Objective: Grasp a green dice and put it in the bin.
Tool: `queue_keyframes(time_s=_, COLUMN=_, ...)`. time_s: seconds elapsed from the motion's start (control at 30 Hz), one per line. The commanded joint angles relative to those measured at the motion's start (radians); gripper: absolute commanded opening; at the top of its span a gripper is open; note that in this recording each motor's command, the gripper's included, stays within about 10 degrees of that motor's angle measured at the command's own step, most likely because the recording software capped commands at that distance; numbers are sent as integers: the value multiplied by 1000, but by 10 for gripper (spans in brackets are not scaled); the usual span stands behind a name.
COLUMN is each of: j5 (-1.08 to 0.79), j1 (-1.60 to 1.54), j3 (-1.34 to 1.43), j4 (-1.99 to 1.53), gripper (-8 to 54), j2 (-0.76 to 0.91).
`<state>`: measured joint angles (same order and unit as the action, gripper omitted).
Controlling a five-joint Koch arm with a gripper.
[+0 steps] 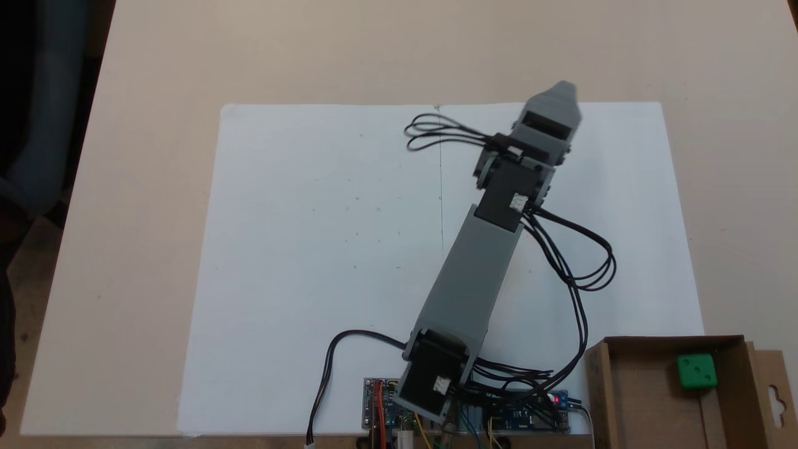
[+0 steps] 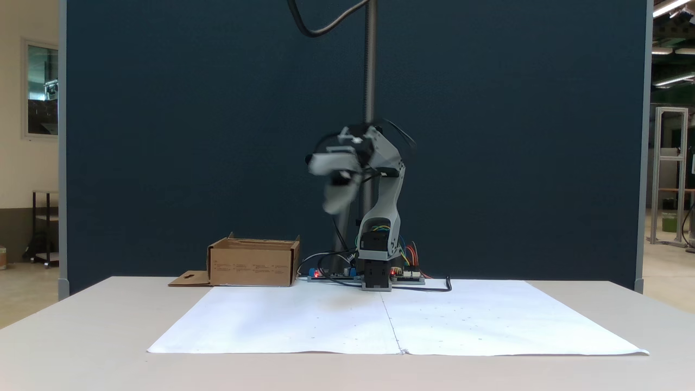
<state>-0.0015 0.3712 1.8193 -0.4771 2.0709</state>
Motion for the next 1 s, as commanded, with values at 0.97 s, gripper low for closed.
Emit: queue_keyframes(time_s=0.97, j5=-11, j1=-368, j3=1065, j4=1104, gripper=432, j2=301)
